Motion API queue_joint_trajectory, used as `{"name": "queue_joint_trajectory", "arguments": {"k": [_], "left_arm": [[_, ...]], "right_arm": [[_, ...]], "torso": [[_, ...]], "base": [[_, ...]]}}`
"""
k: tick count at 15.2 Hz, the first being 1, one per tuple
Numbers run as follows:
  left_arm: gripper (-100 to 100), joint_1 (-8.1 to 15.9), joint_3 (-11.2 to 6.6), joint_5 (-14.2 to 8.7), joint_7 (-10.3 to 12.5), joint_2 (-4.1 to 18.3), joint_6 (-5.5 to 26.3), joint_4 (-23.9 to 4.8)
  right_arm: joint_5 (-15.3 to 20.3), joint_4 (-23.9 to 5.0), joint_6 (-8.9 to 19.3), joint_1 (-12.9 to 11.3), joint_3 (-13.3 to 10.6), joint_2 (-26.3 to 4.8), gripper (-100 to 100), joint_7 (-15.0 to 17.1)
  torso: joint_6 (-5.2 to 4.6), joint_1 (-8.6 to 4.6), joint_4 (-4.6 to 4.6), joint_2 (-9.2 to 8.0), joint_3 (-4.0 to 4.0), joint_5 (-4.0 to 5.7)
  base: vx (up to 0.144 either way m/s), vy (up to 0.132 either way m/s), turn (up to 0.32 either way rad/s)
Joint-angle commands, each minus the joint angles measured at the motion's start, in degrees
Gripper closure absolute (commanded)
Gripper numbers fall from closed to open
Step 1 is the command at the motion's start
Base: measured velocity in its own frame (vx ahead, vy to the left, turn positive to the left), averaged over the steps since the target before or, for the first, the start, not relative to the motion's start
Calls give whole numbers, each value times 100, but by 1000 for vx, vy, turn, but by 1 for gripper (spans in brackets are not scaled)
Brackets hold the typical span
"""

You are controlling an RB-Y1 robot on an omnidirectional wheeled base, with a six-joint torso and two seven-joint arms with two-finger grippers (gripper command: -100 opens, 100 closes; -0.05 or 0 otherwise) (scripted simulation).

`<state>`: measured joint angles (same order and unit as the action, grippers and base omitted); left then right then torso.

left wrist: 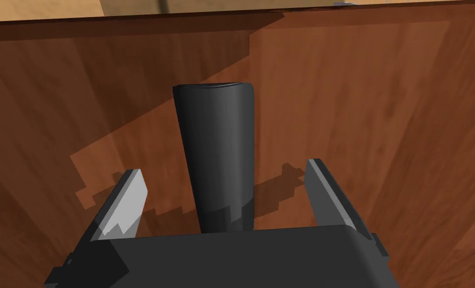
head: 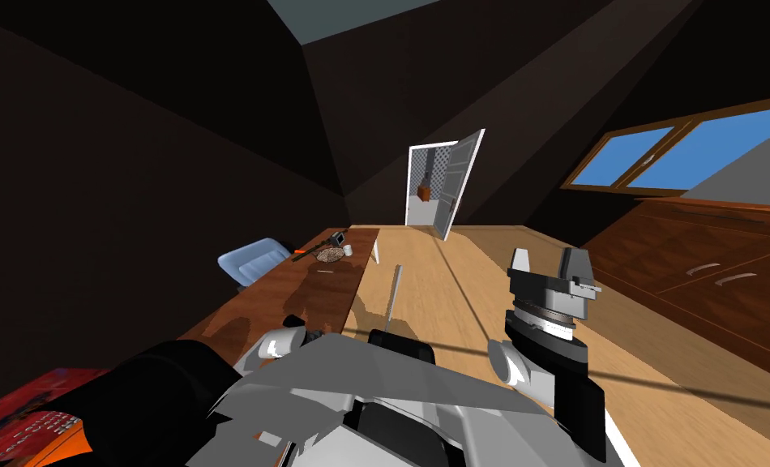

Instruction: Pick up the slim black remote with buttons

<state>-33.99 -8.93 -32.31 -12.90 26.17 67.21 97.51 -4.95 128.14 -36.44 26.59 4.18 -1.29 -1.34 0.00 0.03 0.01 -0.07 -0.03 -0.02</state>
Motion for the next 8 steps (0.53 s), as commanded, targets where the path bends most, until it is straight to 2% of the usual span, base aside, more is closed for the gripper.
{"name": "queue_joint_trajectory", "arguments": {"k": [1,2,6,7,8], "left_arm": [[-100,0,0,0,0,0,0,0],[100,7,9,9,-3,-8,-30,-25],[100,6,3,5,-1,-3,-25,-12],[100,-70,-50,-49,14,49,104,171],[100,-92,-67,-68,16,66,144,226]], "right_arm": [[0,0,0,0,0,0,0,0],[0,0,0,0,0,0,0,0],[0,0,0,0,0,0,0,0],[0,0,0,0,0,0,0,0],[0,0,0,1,0,0,0,0]], "torso": [[0,0,0,0,0,0],[1,-2,0,1,0,1],[-4,19,-4,16,10,-22],[-6,24,-3,19,11,-24],[-5,24,-3,23,12,-22]], "base": [[-15,13,-21],[-5,5,-1],[-1,1,5],[7,-10,32],[21,-17,44]]}}
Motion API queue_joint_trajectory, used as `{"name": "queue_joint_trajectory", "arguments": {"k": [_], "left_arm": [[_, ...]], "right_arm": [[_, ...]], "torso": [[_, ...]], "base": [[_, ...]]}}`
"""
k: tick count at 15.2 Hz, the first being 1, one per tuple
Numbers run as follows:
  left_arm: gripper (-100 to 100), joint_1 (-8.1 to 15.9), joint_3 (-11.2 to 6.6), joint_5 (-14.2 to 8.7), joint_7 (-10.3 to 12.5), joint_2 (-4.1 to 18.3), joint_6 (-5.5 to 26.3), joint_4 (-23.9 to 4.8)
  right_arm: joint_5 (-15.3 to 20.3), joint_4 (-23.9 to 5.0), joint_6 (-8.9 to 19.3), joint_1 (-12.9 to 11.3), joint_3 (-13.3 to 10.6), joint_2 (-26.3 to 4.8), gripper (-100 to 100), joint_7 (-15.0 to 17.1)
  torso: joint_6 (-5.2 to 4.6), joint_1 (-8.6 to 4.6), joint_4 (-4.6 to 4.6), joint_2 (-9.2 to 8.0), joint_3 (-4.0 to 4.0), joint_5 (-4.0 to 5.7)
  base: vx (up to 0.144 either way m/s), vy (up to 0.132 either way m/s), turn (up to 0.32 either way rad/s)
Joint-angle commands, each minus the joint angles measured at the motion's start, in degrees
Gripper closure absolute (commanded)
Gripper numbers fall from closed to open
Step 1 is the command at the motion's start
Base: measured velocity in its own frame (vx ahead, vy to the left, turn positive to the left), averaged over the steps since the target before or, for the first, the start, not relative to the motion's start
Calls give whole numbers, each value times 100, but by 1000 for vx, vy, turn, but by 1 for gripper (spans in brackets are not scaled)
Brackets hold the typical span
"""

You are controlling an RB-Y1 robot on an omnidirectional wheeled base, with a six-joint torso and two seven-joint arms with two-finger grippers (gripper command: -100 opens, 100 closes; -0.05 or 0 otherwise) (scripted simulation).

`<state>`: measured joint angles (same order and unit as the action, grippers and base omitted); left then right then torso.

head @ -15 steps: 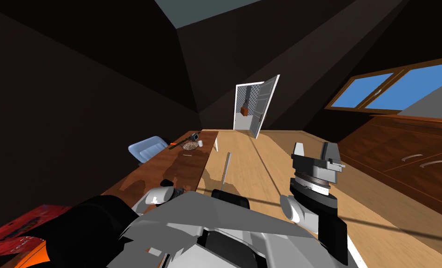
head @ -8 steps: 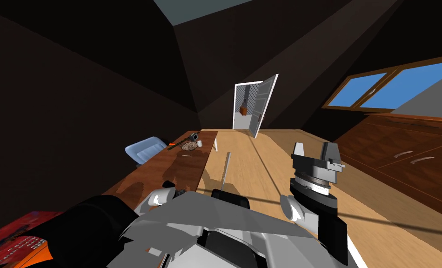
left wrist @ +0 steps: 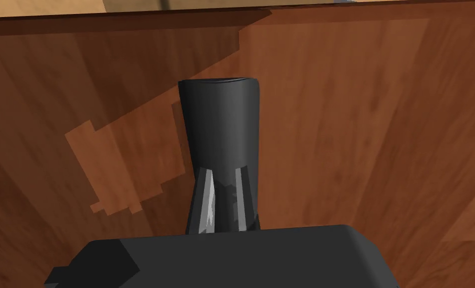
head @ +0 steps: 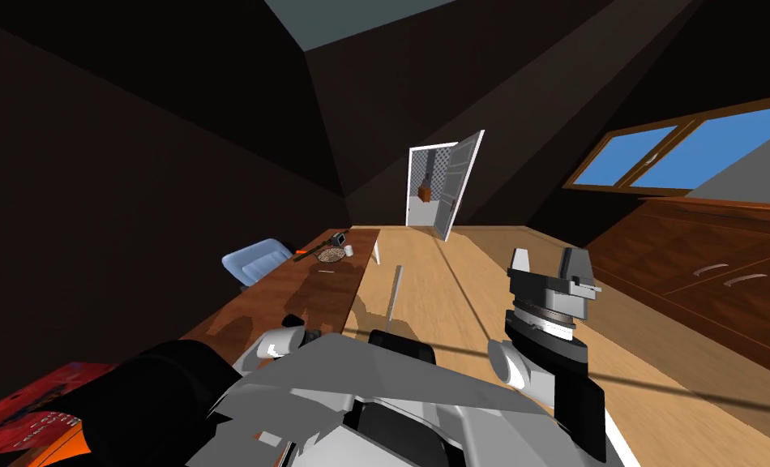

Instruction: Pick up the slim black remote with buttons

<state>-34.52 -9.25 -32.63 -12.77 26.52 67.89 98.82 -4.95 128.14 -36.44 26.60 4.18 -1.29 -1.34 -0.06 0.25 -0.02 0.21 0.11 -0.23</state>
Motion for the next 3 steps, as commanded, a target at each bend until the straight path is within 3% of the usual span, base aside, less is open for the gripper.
{"name": "queue_joint_trajectory", "arguments": {"k": [1,3], "left_arm": [[100,-84,-70,-74,10,66,154,207],[100,-67,-54,-56,8,54,120,169]], "right_arm": [[0,0,0,0,0,0,0,0],[0,0,0,0,0,0,0,0]], "torso": [[0,0,0,0,0,0],[1,-3,-1,5,3,1]], "base": [[27,-21,42],[19,-17,27]]}}
